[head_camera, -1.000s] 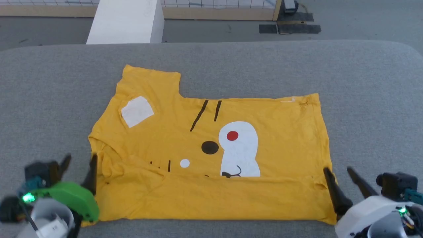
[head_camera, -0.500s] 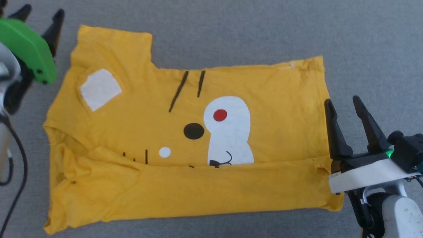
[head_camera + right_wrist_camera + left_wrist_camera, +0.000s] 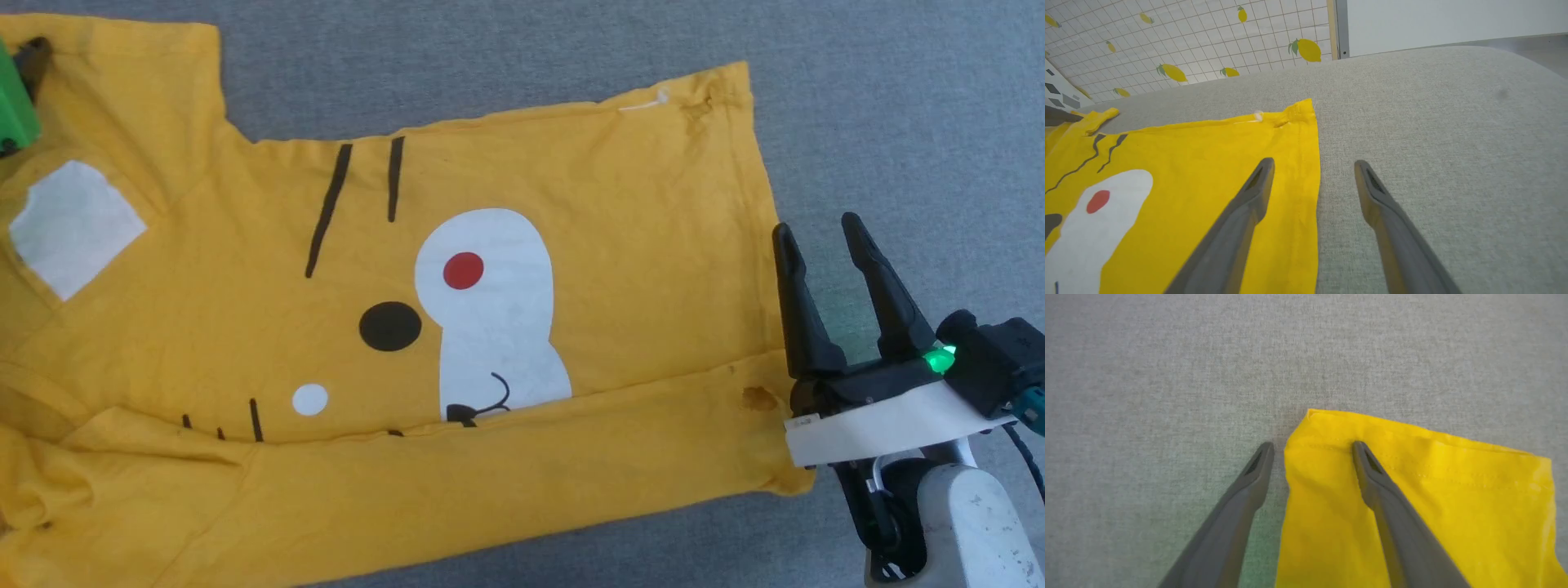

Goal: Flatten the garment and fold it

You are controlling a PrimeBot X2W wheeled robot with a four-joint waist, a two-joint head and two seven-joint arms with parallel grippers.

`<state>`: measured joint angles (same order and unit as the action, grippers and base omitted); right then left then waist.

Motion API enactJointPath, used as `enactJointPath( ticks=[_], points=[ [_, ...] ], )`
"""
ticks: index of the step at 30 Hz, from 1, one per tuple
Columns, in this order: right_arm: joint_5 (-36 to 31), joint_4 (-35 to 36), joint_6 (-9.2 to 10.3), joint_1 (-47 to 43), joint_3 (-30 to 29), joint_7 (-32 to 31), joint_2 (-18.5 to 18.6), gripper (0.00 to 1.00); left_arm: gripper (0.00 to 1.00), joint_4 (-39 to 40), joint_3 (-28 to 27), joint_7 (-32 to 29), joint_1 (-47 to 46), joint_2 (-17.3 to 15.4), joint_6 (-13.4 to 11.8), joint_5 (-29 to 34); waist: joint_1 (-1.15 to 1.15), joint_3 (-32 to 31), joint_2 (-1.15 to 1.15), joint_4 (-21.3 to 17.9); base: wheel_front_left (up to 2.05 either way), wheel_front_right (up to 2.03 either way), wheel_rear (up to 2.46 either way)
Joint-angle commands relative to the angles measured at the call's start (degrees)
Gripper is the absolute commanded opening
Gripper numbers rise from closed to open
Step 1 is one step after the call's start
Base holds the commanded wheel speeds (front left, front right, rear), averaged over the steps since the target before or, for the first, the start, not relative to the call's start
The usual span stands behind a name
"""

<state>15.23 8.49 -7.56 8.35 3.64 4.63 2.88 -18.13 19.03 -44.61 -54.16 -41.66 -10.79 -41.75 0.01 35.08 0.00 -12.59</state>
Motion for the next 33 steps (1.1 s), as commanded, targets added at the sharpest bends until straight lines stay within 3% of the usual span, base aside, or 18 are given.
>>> enactJointPath(
  ticks=[1,4,5,6,15,26,33],
  points=[
    [0.45,-0.19,0.08,1.21,0.26,0.54,-0.01,1.0,1.0,0.0,-0.12,-0.34,-0.24,-0.85,-0.69,0.0,-0.01,1.58,0.0,-1.63,0.0,0.0,0.0],
    [0.48,-0.59,0.08,1.23,0.54,0.49,-0.01,1.0,1.0,0.15,0.13,-1.7,0.5,-1.62,-1.92,0.36,-0.01,1.68,0.0,-1.86,0.0,0.0,0.0],
    [0.4,-0.66,0.08,1.26,0.58,0.42,-0.01,1.0,0.67,0.2,0.25,-2.48,0.8,-1.7,-2.07,0.12,-0.01,1.65,0.0,-1.85,0.0,0.0,0.0],
    [0.23,-0.71,0.08,1.35,0.61,0.2,-0.01,1.0,0.0,0.45,0.43,-3.4,1.17,-1.76,-2.08,-0.23,-0.01,1.57,0.0,-1.8,0.0,0.0,0.0],
    [-4.65,2.12,0.08,11.77,0.43,-5.41,-0.01,1.0,0.0,2.61,0.87,-3.23,2.29,-1.76,-1.64,-0.7,-0.01,0.76,0.0,-1.22,0.0,0.0,0.0],
    [-5.86,-11.88,0.08,32.47,-1.0,-43.01,-0.01,1.0,0.0,2.12,1.08,-1.2,1.58,-0.95,-0.12,-1.18,-0.01,1.34,0.0,-0.07,0.0,0.0,0.0],
    [-6.42,-18.7,0.08,39.26,1.53,-56.94,-0.01,1.0,0.0,1.73,1.52,-0.36,0.46,-0.58,0.88,-1.09,-0.01,2.59,0.0,0.65,0.0,0.0,0.0]
  ],
)
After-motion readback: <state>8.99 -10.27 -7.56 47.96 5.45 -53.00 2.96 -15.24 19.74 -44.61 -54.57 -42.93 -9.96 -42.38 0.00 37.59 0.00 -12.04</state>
